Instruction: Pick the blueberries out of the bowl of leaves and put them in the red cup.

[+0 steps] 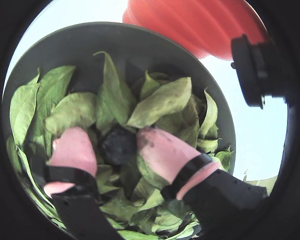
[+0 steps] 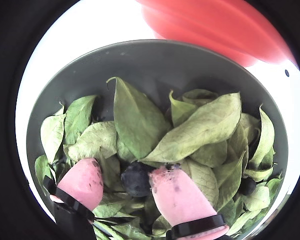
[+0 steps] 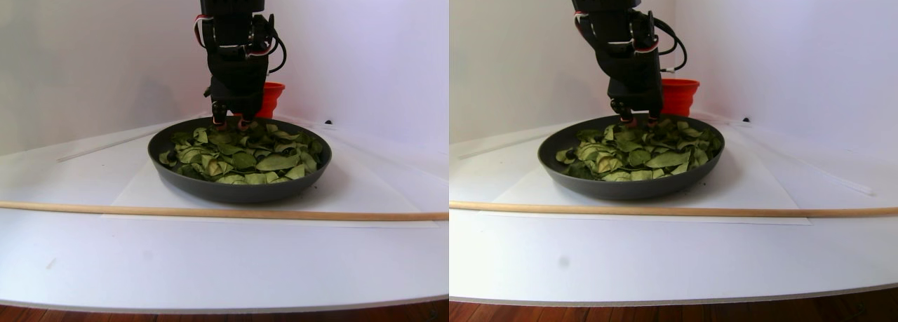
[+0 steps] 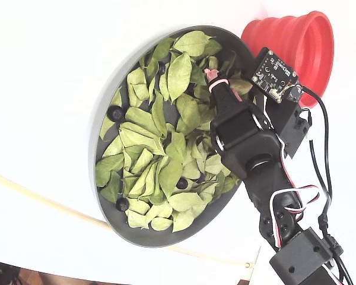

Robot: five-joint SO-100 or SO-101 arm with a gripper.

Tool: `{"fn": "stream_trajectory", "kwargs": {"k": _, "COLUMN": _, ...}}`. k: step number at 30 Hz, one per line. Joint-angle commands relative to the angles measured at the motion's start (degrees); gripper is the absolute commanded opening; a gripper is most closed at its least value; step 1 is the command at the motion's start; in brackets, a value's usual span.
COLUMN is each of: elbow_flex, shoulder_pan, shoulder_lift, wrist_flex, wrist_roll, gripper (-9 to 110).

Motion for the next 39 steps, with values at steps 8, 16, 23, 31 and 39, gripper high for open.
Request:
{"fn": "stream_trajectory", "kwargs": {"k": 8, "elbow_flex": -1.7, "shoulder_pan": 1.6, "shoulder_lift": 6.2, "wrist_flex": -0.3, "wrist_roll": -1.4, "gripper": 18}}
{"fn": "stream_trajectory", "kwargs": {"k": 16, "elbow_flex": -2.0, "shoulder_pan": 2.3, "shoulder_lift": 5.3, "wrist_flex": -0.8, "wrist_roll": -1.8, "gripper": 17}}
{"fn": "stream_trajectory", "kwargs": {"k": 23, "elbow_flex": -2.9, "shoulder_pan": 2.8, "shoulder_lift": 5.3, "wrist_flex": -0.9, "wrist_roll": -1.5, "gripper": 18}}
{"fn": "stream_trajectory", "kwargs": {"k": 31, "elbow_flex": -2.5, "shoulder_pan": 3.8, "shoulder_lift": 6.0, "wrist_flex": -1.8, "wrist_roll": -0.2, "gripper": 18}}
{"fn": "stream_trajectory", "kwargs": {"k": 39, "elbow_flex": -0.8, "shoulder_pan": 3.9, "shoulder_lift": 6.4, "wrist_flex": -2.1, "wrist_roll": 0.9, "gripper": 19}}
